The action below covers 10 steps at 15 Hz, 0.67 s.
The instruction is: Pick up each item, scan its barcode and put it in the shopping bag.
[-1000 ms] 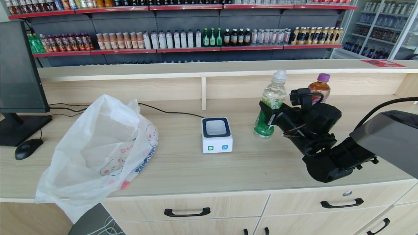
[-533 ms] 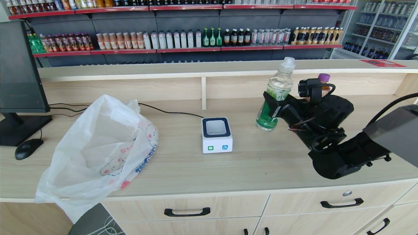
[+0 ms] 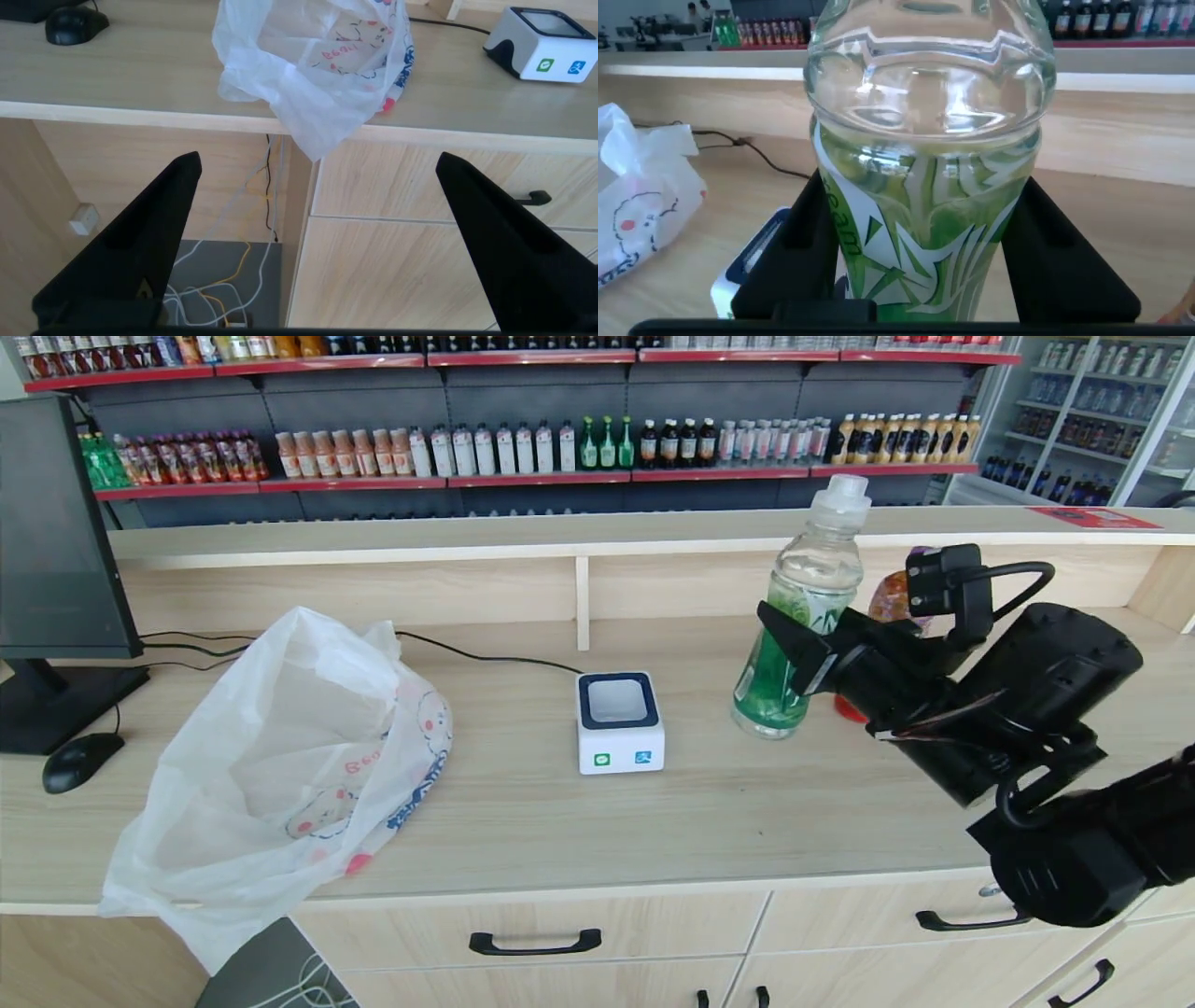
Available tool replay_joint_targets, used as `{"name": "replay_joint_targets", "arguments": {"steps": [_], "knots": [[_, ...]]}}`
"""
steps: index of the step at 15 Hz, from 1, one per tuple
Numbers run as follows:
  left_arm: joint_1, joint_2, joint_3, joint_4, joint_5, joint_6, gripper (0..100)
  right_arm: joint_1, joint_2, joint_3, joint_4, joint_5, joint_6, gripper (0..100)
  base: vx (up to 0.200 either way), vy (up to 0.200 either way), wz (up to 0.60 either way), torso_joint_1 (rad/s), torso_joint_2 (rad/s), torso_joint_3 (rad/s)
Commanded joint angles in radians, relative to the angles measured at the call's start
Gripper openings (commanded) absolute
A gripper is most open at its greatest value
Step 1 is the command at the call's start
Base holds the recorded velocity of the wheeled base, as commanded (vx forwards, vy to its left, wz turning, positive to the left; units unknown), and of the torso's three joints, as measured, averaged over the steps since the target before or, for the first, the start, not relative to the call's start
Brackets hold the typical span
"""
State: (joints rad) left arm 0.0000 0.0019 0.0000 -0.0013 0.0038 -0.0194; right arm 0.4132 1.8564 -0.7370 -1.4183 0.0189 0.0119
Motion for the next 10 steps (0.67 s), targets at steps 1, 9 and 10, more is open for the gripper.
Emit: {"name": "replay_joint_targets", "arguments": {"steps": [1,9,10], "knots": [[0.0,0.0,0.0,0.0,0.001,-0.001,100,0.11,-0.148,0.116,0.004,0.021,0.002,0,0.0,0.0,0.0,0.0,0.0,0.0],[0.0,0.0,0.0,0.0,0.001,-0.001,100,0.389,-0.376,0.306,0.038,0.012,-0.064,0,0.0,0.0,0.0,0.0,0.0,0.0],[0.0,0.0,0.0,0.0,0.001,-0.001,100,0.392,-0.376,0.312,0.035,0.013,-0.052,0,0.0,0.0,0.0,0.0,0.0,0.0]]}}
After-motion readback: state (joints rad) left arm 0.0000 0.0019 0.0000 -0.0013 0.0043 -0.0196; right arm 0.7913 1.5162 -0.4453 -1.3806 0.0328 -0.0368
